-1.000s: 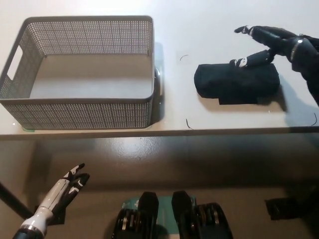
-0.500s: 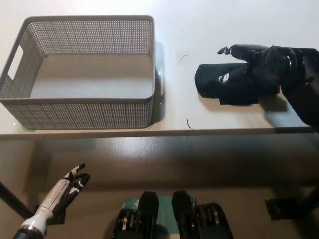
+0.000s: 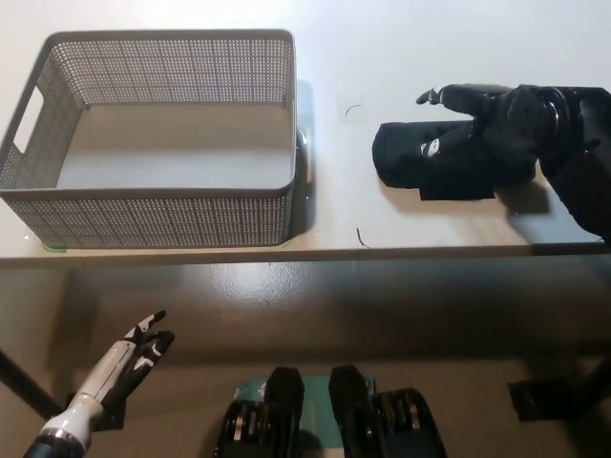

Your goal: Use the right hand to pick up the pencil case on the right hand side and put it into a grey container on the left side

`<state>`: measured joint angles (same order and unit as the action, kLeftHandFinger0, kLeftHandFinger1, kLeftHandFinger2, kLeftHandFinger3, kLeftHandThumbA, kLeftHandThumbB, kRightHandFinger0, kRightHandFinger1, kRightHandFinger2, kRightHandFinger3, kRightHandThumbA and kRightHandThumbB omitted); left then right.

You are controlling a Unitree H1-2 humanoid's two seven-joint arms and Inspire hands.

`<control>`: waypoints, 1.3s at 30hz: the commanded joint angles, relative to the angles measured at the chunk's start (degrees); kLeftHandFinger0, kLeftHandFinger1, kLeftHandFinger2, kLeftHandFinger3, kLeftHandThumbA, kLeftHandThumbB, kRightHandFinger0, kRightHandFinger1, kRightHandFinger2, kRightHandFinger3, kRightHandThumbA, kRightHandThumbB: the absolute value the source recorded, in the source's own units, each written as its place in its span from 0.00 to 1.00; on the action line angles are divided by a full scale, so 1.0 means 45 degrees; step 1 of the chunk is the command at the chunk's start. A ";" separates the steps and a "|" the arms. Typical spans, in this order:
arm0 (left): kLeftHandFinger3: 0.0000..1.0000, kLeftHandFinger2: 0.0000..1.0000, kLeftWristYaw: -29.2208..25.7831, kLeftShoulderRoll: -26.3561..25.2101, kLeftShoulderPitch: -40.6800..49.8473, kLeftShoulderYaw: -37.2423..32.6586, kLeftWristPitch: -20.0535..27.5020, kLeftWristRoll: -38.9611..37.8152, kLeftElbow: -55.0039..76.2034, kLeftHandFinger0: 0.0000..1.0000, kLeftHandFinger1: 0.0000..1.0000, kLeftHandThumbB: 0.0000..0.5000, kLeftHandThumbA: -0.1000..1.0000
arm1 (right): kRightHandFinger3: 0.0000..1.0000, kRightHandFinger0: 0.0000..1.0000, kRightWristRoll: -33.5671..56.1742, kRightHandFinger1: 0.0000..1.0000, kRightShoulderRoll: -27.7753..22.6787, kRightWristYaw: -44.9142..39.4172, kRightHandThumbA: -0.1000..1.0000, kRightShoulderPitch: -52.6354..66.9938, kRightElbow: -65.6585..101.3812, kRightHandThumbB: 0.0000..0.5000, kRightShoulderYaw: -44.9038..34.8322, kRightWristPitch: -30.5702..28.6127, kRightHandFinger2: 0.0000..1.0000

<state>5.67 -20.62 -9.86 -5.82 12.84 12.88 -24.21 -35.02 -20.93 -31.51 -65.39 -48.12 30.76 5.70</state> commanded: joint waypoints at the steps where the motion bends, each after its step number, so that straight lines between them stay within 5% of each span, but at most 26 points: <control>1: 1.00 0.85 0.0183 -0.0290 -0.0292 0.0105 0.0599 -0.0209 0.0195 1.00 0.81 1.00 1.00 | 1.00 1.00 -0.0047 1.00 -0.0140 0.0036 0.65 -0.0976 -0.0051 1.00 -0.0109 -0.0248 1.00; 39: 1.00 0.82 0.0220 -0.0271 -0.0616 0.0239 0.0606 -0.0194 0.0491 1.00 0.77 1.00 1.00 | 1.00 1.00 -0.0024 1.00 0.1876 0.2666 0.67 -0.1869 -0.6540 1.00 0.0317 -0.2336 1.00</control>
<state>6.43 -20.61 -11.37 -5.47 13.76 12.65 -23.96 -35.74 -13.18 -20.50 -71.08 -75.98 32.43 -3.60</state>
